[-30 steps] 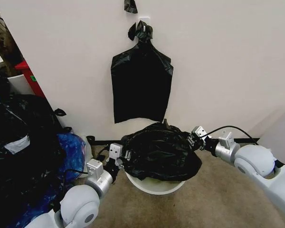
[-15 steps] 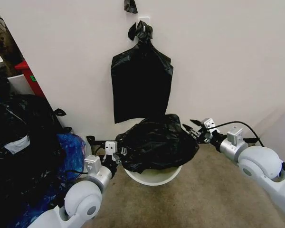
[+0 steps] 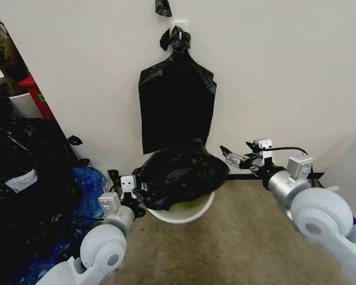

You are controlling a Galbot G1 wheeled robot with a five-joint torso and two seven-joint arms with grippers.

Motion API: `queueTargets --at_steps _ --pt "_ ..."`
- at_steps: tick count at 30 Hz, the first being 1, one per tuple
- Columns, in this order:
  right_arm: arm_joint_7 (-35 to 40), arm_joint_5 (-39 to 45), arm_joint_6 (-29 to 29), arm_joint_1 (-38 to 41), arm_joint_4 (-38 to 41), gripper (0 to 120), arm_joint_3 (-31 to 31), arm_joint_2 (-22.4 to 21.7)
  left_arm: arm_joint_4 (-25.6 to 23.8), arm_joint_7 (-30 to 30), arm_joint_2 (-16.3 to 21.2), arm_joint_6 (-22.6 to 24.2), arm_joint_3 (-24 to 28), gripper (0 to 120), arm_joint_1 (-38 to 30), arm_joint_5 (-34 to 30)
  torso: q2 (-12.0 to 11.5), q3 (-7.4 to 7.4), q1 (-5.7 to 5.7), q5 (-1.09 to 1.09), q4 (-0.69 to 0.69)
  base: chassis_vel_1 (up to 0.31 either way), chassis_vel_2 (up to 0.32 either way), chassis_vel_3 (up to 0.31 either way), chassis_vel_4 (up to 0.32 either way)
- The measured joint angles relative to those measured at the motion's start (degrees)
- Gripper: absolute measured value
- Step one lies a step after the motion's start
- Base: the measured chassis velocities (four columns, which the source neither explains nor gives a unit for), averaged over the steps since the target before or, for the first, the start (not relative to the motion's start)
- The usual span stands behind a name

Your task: Place the garbage bag over the trash bin.

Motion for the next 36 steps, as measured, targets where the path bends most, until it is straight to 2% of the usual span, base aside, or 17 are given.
queueTargets --at_steps 4,5,8,9,10,15,29,34,36 --pt "2.89 13.13 4.89 -1.05 0.6 100 -0.82 5.03 1.46 0.49 0.15 -2.95 0.59 0 -0.28 3.67 0.0 0.0 0.0 0.01 -0.01 0.0 0.0 0.0 0.0" --pt "2.89 13.13 4.89 -1.05 0.6 100 -0.82 5.03 1.46 0.49 0.15 -2.95 0.59 0 -0.28 3.67 0.0 0.0 0.0 0.01 -0.01 0.0 0.0 0.0 0.0" --pt "3.71 17.97 5.45 -2.15 0.59 97 -2.17 9.05 1.82 0.87 -0.11 -4.23 0.88 0 -0.19 5.61 0.0 0.0 0.0 0.01 0.0 0.0 0.0 0.0 0.0" --pt "4.18 18.63 5.45 -2.85 0.56 92 -3.11 10.5 1.75 0.93 -0.18 -4.37 0.96 0 -0.07 5.78 0.0 0.0 0.0 0.01 0.0 0.0 0.0 0.0 0.0" --pt "4.52 18.76 5.45 -3.69 0.51 87 -3.99 11.67 1.49 0.99 -0.22 -4.39 1.02 0 0.02 5.83 0.0 0.01 0.0 0.0 0.0 0.0 0.0 0.0 0.0" --pt "4.68 16.73 5.18 -5.59 0.36 84 -5.7 13.93 0.89 1.31 -0.37 -4.25 1.06 0 0.12 6.12 0.0 0.0 0.0 0.01 -0.02 0.0 0.0 0.0 0.0" --pt "3.54 11.16 4.81 -4.76 -0.94 71 -7.48 14.28 -0.01 2.38 -0.25 -3.54 1.02 0 -0.04 6.34 0.0 0.01 0.0 0.01 0.0 0.0 0.0 0.0 0.0" --pt "2.18 7.44 4.53 -3.86 -2.95 52 -9.32 14.68 -0.48 3.03 -0.17 -3.52 0.94 0 -0.03 6.56 0.0 0.01 0.0 0.01 0.0 0.0 0.0 0.0 0.0" --pt "2.12 7.13 4.51 -3.81 -3.09 49 -9.45 14.72 -0.53 3.06 -0.16 -3.53 0.93 0 -0.03 6.58 0.0 0.01 0.0 0.01 0.0 0.0 0.0 0.0 0.0"
